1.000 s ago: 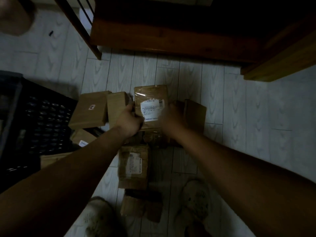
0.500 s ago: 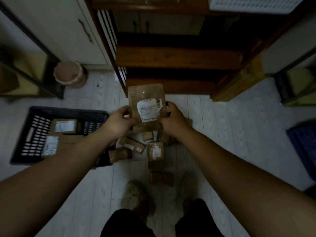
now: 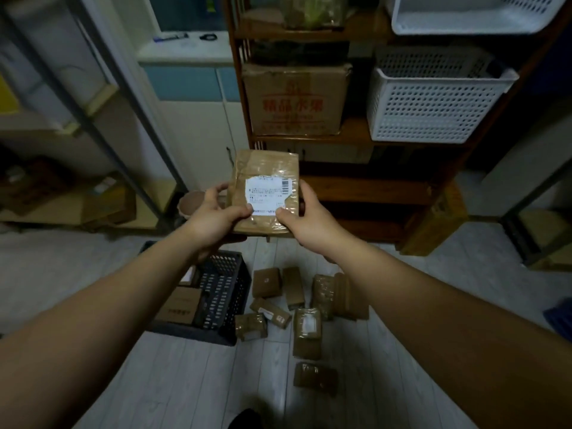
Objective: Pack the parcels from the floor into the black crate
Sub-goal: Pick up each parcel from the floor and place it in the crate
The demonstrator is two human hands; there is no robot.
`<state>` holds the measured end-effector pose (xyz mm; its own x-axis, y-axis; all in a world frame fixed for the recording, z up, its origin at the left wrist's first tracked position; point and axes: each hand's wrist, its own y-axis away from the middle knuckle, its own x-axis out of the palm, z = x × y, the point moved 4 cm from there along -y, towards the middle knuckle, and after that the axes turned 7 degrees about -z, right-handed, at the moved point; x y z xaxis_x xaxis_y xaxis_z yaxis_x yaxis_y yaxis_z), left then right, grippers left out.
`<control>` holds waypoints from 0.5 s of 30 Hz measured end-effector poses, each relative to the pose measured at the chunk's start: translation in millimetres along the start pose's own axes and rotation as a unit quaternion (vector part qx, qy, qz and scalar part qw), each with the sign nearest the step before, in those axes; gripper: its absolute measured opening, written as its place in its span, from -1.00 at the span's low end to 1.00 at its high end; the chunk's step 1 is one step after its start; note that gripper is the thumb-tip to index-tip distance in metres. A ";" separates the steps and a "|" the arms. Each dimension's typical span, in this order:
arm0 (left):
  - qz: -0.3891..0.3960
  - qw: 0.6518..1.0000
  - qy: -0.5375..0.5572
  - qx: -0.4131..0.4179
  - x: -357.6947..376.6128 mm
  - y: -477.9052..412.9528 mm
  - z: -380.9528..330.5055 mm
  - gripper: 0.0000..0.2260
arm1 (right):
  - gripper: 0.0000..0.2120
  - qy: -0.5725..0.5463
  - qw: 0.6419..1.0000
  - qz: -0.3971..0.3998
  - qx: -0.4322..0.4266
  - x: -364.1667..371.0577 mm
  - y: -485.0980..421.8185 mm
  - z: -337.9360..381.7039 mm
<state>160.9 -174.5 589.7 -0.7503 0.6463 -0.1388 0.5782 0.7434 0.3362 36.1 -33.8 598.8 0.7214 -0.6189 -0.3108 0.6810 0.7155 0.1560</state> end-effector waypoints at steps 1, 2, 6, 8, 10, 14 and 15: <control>0.010 1.000 -0.001 0.004 -6.4 7.3 -6.4 -0.32 | -0.31 -0.010 1.000 0.005 -0.010 4.0 6.3 9.4; 0.020 1.000 -0.004 0.008 -13.4 14.1 -12.0 -0.30 | -0.29 -0.022 1.000 0.008 -0.018 8.6 11.6 18.3; 0.030 0.997 -0.060 0.025 -47.0 33.3 -23.4 -0.28 | -0.31 -0.036 0.998 0.015 -0.048 36.4 24.7 44.6; 0.023 0.996 -0.075 0.030 -70.1 39.0 -22.5 -0.29 | -0.29 -0.025 0.998 0.020 -0.050 59.0 27.9 52.9; 0.017 0.997 -0.064 0.028 -100.8 42.4 -17.8 -0.29 | -0.32 -0.020 0.998 0.024 -0.060 89.7 30.0 62.7; 0.020 0.998 -0.051 0.010 -173.5 33.9 -2.9 -0.32 | -0.35 -0.012 0.998 0.021 -0.060 165.5 27.7 80.7; 0.025 0.998 -0.048 0.009 -192.5 29.3 1.2 -0.32 | -0.35 -0.012 0.998 0.018 -0.057 185.2 26.2 83.3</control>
<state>322.7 -276.9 625.2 -0.6864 0.6959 -0.2111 0.6204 0.7119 0.3291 198.0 -156.6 623.4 0.7492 -0.5987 -0.2834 0.6368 0.7687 0.0593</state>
